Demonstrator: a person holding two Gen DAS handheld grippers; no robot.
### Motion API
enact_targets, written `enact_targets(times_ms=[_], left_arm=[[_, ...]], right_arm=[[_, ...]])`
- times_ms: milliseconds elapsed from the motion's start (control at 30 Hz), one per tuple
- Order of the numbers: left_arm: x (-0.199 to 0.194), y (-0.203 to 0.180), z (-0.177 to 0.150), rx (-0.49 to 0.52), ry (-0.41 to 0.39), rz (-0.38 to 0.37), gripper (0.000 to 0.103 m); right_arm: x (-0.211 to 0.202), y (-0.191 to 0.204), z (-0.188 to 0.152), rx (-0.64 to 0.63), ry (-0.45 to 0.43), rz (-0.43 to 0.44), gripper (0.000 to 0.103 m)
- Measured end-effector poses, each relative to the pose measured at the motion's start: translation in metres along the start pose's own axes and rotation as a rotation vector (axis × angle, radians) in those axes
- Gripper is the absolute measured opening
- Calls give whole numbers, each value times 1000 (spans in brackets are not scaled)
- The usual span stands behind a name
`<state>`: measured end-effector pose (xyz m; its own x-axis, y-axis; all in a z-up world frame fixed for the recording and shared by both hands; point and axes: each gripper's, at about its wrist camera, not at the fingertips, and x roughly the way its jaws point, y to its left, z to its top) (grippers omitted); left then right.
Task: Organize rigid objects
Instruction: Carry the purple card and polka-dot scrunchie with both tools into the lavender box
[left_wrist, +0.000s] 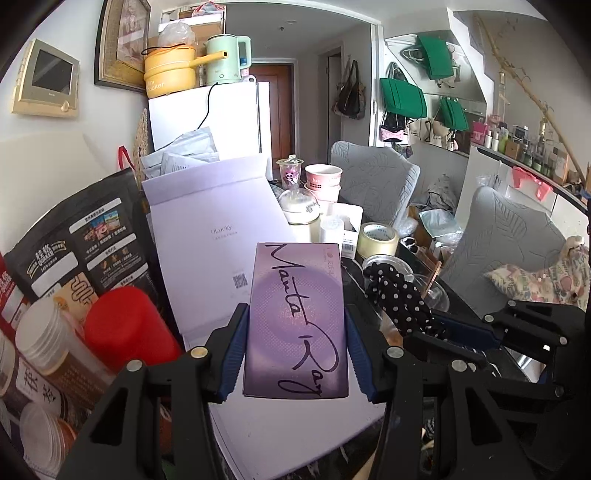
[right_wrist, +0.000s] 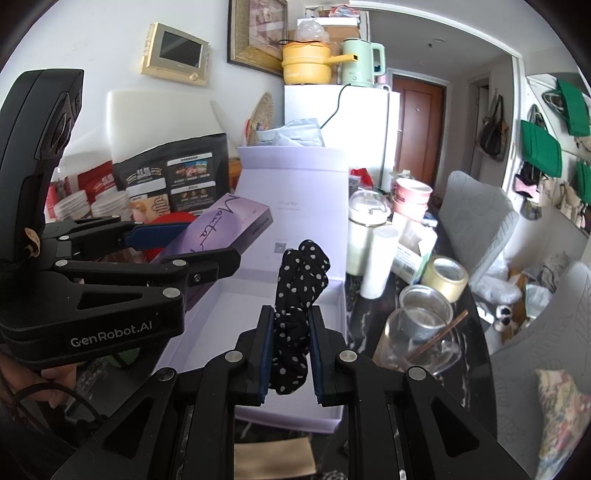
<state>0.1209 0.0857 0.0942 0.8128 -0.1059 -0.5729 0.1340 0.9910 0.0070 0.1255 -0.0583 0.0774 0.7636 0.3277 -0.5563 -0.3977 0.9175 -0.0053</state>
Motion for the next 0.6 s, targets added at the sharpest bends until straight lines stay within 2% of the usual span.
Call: enact_targets(times_ms=[267,400,600], left_arm=[[30,10,9,-14,13,36,50],[52,17,5,-8,65,60,50],[86,27,-6,1,159,135,50]], right_arm=[[32,-8,15,-5,21,-14,18],[47,-10,19,2,30,-5,18],[74,-16,14,38,65,-3,18]])
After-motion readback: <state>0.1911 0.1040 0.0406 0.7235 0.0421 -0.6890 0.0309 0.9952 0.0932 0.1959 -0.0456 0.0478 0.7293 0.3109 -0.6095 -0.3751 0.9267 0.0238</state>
